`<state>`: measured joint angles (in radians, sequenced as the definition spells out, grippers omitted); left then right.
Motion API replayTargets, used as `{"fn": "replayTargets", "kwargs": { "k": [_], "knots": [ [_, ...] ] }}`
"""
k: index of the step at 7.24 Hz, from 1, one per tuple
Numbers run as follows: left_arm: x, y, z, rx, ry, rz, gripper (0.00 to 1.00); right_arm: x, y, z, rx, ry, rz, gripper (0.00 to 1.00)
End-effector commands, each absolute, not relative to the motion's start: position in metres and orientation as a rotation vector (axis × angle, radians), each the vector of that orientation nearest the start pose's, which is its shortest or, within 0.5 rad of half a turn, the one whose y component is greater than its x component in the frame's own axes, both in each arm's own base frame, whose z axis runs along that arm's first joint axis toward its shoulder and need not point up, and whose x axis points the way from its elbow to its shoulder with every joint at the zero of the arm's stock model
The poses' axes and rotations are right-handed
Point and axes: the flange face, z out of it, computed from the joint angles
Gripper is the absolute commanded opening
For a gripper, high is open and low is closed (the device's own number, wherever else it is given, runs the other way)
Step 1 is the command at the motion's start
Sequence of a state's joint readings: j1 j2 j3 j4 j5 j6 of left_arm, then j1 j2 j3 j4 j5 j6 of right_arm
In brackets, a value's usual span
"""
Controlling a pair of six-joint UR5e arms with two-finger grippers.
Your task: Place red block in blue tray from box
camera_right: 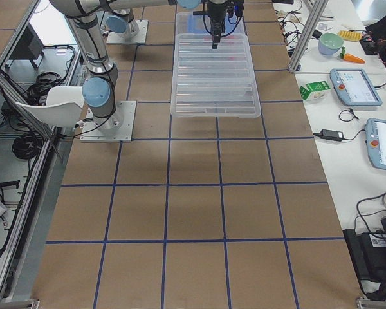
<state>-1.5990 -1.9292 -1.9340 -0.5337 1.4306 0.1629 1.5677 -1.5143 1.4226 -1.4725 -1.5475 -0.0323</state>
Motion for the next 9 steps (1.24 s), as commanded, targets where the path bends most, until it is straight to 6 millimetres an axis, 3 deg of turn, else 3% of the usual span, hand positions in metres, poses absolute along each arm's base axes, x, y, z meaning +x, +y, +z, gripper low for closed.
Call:
{"fn": "replayTargets", "kwargs": {
  "k": [1, 3, 4, 6, 7, 8, 9],
  "knots": [
    [-0.16, -0.559, 0.283, 0.328, 3.199, -0.475, 0.12, 0.134, -0.509, 0.509, -0.048, 3.12, 0.009, 1.0],
    [-0.159, -0.554, 0.347, 0.312, 3.222, -0.35, 0.12, 0.133, -0.51, 0.511, -0.045, 3.12, 0.002, 1.0],
    [-0.147, -0.553, 0.377, 0.275, 3.231, -0.3, 0.12, 0.133, -0.51, 0.511, -0.045, 3.12, 0.002, 1.0],
    [-0.09, -0.55, 0.416, 0.103, 3.246, -0.221, 0.12, 0.133, -0.51, 0.512, -0.043, 3.118, -0.003, 1.0],
    [-0.053, -0.547, 0.419, 0.002, 3.248, -0.201, 0.12, 0.133, -0.509, 0.512, -0.043, 3.118, -0.003, 1.0],
    [-0.004, -0.549, 0.412, -0.141, 3.242, -0.182, 0.12, 0.133, -0.509, 0.512, -0.043, 3.118, -0.003, 1.0],
    [0.059, -0.55, 0.399, -0.219, 3.237, -0.154, 0.12, 0.133, -0.509, 0.512, -0.043, 3.12, -0.003, 1.0]
  ]
}}
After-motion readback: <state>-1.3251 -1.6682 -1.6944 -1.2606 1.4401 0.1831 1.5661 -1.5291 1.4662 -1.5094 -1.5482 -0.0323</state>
